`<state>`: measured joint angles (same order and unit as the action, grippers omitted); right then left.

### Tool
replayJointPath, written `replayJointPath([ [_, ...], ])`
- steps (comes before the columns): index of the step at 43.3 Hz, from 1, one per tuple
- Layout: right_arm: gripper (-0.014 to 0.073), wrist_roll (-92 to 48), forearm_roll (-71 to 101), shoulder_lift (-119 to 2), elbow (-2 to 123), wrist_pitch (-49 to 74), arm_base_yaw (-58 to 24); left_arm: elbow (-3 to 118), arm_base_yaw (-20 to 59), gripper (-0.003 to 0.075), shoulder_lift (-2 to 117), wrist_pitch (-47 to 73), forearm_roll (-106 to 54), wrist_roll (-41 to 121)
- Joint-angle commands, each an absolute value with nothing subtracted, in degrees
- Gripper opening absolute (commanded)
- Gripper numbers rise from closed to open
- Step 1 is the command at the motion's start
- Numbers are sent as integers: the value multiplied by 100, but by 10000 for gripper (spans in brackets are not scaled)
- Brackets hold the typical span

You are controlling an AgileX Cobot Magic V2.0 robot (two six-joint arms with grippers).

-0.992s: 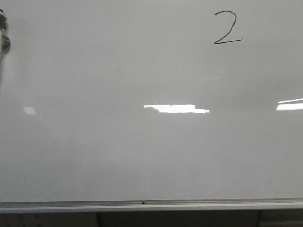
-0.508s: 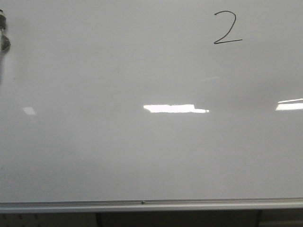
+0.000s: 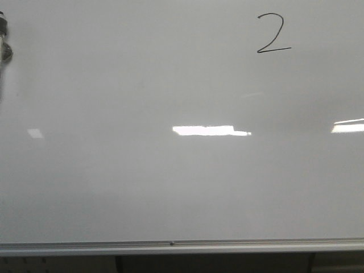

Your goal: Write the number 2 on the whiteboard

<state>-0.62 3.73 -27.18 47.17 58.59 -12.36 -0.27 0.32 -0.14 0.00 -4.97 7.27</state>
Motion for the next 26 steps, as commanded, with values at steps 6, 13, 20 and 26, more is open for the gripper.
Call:
replayJointPath([
  [6, -69, -60, 335, -2748, 4857, 5469, -1198, -154, 78, -19, -139, -489, -487, 732],
  [13, -69, -60, 335, -2748, 4857, 5469, -1198, -154, 78, -20, -139, -489, -487, 732],
  [20, -69, -60, 335, -2748, 4857, 5469, -1198, -154, 78, -19, -139, -514, -409, 482],
  [26, -69, -60, 335, -2748, 4857, 5469, -1198, -154, 78, -19, -139, -514, -246, 344],
])
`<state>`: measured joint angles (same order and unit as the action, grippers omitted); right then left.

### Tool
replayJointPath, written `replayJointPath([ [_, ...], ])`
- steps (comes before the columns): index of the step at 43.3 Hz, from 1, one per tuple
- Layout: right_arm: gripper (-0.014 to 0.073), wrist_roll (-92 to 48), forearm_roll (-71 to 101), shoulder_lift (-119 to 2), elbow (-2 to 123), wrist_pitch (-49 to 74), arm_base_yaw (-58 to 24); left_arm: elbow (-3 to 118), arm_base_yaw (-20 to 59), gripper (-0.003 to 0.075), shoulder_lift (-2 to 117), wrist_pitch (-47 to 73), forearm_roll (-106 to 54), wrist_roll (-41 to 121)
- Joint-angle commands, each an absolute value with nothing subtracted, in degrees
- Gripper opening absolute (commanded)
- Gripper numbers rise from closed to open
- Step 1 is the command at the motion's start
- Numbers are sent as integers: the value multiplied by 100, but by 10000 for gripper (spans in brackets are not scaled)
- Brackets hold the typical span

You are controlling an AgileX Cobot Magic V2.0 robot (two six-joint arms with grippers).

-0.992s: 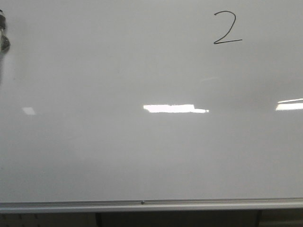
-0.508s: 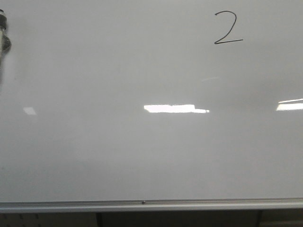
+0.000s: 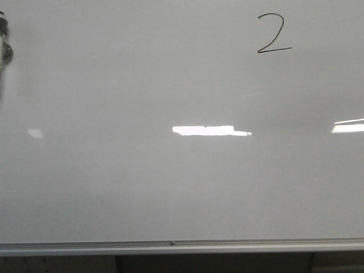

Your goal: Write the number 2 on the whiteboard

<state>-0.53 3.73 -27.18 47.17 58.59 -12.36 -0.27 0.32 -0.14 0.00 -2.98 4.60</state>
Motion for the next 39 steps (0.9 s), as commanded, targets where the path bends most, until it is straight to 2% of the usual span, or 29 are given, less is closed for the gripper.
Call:
replayJointPath([
  [1, -69, -60, 335, -2748, 4857, 5469, -1198, -154, 78, -19, -139, -514, -246, 394],
  [12, -69, -60, 335, -2748, 4857, 5469, -1198, -154, 78, -19, -139, -514, -551, 893],
  [39, -69, -60, 335, -2748, 4857, 5469, -1198, -154, 78, -19, -139, -514, -610, 893],
])
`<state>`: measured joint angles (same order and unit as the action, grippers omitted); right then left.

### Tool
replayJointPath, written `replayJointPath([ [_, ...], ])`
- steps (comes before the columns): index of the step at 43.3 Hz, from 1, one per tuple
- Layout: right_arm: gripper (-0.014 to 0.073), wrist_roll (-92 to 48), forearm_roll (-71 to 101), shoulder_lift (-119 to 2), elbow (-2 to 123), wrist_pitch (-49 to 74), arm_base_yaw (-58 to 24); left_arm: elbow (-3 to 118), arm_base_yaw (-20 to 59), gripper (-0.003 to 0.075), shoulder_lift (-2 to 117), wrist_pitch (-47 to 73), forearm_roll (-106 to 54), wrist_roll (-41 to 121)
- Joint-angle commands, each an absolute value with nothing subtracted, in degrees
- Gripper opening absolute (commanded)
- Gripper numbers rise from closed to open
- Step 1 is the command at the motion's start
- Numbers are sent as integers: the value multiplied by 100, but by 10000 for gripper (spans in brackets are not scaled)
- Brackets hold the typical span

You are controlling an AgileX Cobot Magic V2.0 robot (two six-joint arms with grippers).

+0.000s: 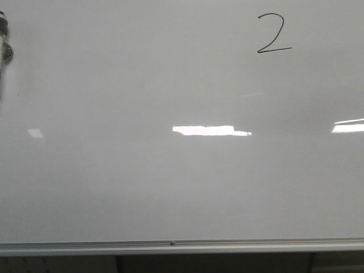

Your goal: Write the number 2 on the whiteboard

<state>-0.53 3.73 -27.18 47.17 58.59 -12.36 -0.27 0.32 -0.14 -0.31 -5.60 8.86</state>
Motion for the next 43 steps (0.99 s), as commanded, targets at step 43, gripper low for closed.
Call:
replayJointPath([
  [43, -69, -115, -50, -177, 779, 837, 89, -154, 78, -20, -139, -514, -610, 893],
])
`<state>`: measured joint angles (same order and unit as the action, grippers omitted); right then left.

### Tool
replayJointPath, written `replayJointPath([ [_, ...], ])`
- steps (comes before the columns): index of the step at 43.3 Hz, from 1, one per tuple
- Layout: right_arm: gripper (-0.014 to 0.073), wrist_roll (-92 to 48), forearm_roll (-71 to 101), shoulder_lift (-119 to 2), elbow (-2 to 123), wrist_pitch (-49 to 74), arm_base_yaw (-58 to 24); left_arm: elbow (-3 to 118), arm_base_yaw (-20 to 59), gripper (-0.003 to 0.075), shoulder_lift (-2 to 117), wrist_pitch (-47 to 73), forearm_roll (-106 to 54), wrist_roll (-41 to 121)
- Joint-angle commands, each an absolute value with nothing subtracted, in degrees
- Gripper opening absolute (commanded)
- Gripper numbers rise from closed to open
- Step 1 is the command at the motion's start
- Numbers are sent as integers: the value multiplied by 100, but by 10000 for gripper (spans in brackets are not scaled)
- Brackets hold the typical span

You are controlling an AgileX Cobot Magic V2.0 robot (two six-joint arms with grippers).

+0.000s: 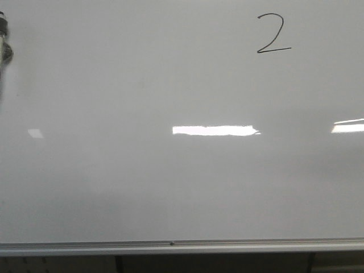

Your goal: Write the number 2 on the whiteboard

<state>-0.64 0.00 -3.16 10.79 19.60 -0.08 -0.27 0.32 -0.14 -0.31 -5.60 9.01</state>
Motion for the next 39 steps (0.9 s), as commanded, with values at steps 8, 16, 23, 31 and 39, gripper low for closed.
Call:
replayJointPath([
  [8, -69, -110, 0, 134, 22, 185, 170, -154, 78, -19, -139, -514, -610, 893],
  [16, -69, -89, 41, 154, -153, -163, 170, -154, 78, -19, -128, -514, -610, 893],
  [23, -69, -89, 140, 154, -153, -212, 170, -154, 78, -19, -128, -514, -610, 893],
  [31, -69, -89, 139, 154, -153, -229, 170, -154, 78, -20, -128, -514, -610, 893],
  [39, -69, -89, 139, 154, -153, -229, 170, -154, 78, -20, -128, -514, -610, 893],
])
